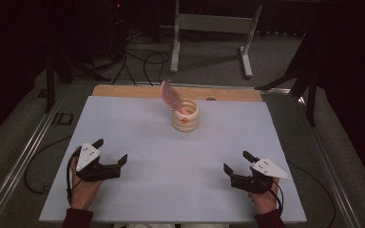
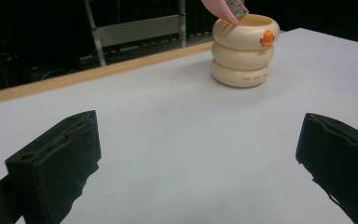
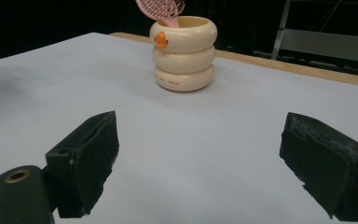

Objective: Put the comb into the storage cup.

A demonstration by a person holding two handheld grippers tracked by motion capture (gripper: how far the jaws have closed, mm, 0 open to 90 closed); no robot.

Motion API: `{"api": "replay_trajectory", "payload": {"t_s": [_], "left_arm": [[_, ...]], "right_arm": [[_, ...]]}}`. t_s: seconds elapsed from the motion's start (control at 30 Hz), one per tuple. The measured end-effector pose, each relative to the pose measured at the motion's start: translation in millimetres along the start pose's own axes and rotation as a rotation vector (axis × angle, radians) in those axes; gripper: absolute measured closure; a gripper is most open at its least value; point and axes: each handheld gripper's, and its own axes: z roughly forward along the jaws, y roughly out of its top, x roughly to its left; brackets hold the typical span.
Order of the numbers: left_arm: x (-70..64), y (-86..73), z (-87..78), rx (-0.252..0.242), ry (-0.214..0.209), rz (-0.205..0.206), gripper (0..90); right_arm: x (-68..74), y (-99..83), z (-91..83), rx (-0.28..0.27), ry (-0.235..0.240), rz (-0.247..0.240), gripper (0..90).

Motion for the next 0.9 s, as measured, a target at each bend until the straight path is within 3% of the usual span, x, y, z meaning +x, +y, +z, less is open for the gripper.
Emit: {"api": "replay_trajectory", "payload": {"t_s": [0.23,0.67,0.9], "left_arm": [[6.6,-14.2,-8.2,0.007,-0.011,-0.024,0.2],[17.2,-19.4,-22.4,-0.062,0.043,-0.046,0.0],[20.0,-21.9,-19.7,-0.037,0.046,-0.061,0.0]], "right_arm": [[-3.1,1.5,-2.8,-0.008,-0.003,-0.009,11.5],[-4.3,-0.1,-1.0,-0.009,0.006,-0.017,10.3],[-6.2,0.1,-0.9,-0.004,-0.003,-0.027,10.3]]}}
